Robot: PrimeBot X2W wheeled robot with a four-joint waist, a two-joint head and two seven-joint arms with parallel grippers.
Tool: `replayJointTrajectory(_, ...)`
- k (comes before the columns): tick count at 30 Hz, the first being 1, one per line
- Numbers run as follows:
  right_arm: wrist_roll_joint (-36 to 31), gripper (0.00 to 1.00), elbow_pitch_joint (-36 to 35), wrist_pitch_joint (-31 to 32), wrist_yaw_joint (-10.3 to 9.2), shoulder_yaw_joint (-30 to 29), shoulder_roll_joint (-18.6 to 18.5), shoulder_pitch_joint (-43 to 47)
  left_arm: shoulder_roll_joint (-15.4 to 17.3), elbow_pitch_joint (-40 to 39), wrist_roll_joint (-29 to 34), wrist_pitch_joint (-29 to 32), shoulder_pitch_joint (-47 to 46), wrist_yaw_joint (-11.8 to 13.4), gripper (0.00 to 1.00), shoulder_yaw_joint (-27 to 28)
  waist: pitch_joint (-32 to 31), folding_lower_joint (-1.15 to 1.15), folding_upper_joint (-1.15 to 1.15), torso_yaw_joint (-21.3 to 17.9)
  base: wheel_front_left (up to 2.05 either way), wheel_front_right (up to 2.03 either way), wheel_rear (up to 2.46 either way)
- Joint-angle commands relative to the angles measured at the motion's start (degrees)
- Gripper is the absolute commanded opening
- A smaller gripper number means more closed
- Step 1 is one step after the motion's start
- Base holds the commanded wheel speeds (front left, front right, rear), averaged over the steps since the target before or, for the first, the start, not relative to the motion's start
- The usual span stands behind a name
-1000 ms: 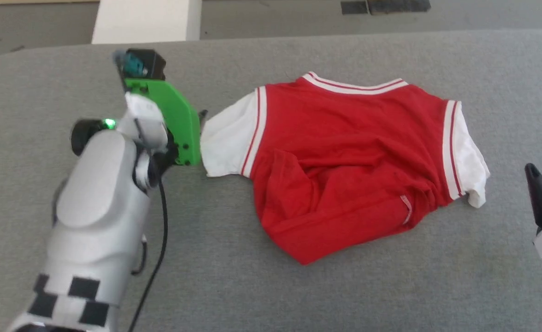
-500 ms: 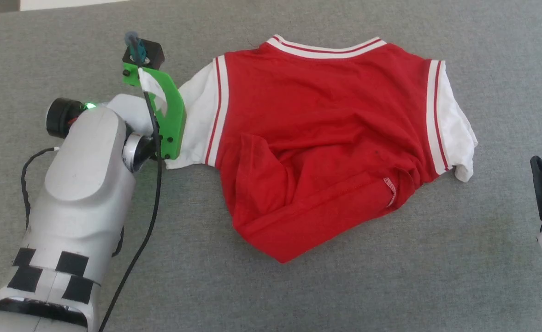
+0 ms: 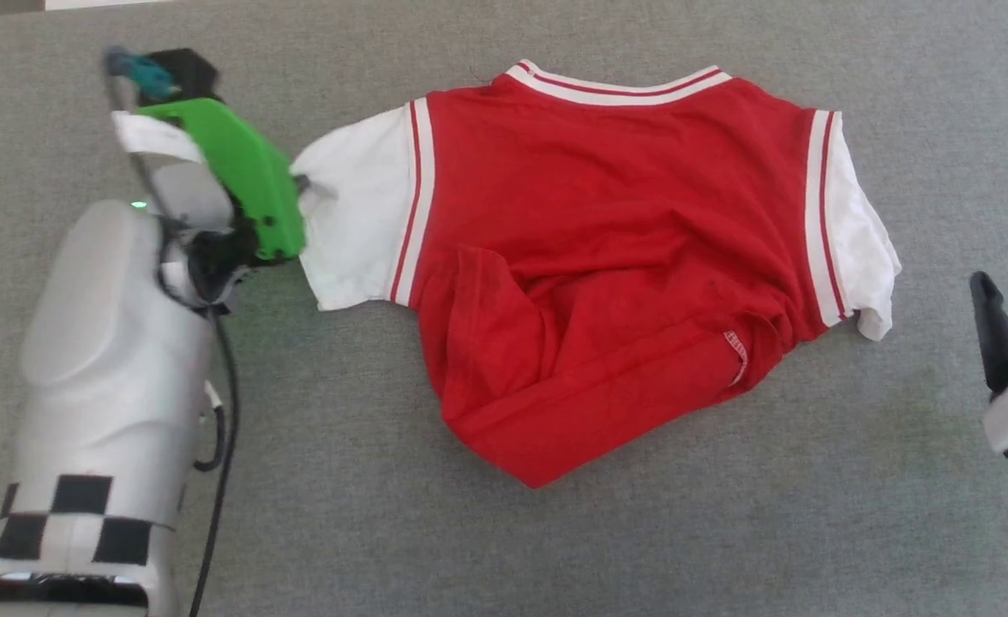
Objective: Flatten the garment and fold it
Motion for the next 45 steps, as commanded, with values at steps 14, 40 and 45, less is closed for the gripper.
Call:
replayJointTrajectory(14, -13.02, 1.0, 9.86, 17.09, -0.08, 11.1, -9.67, -15.95, 2.89, -15.86, -3.26, 1.51, 6.33, 1.93, 0.0, 2.6, 3.39, 0.0, 0.0, 2.46, 0.0, 0.0, 0.0)
replayJointTrajectory(40, -10.65, 0.0, 13.56, 17.24, -0.08, 13.66, -10.24, -18.25, 2.21, -23.19, -5.34, -1.81, 7.65, 1.39, 0.0, 3.08, 2.24, 0.0, 0.0, 3.48, 0.0, 0.0, 0.0)
replayJointTrajectory(45, -7.06, 0.0, 11.14, 13.7, -0.08, 12.36, -10.99, -21.21, 0.61, -23.96, -7.11, -6.35, 5.84, 0.64, 0.0, 5.01, -3.12, 0.0, 0.0, 2.95, 0.0, 0.0, 0.0)
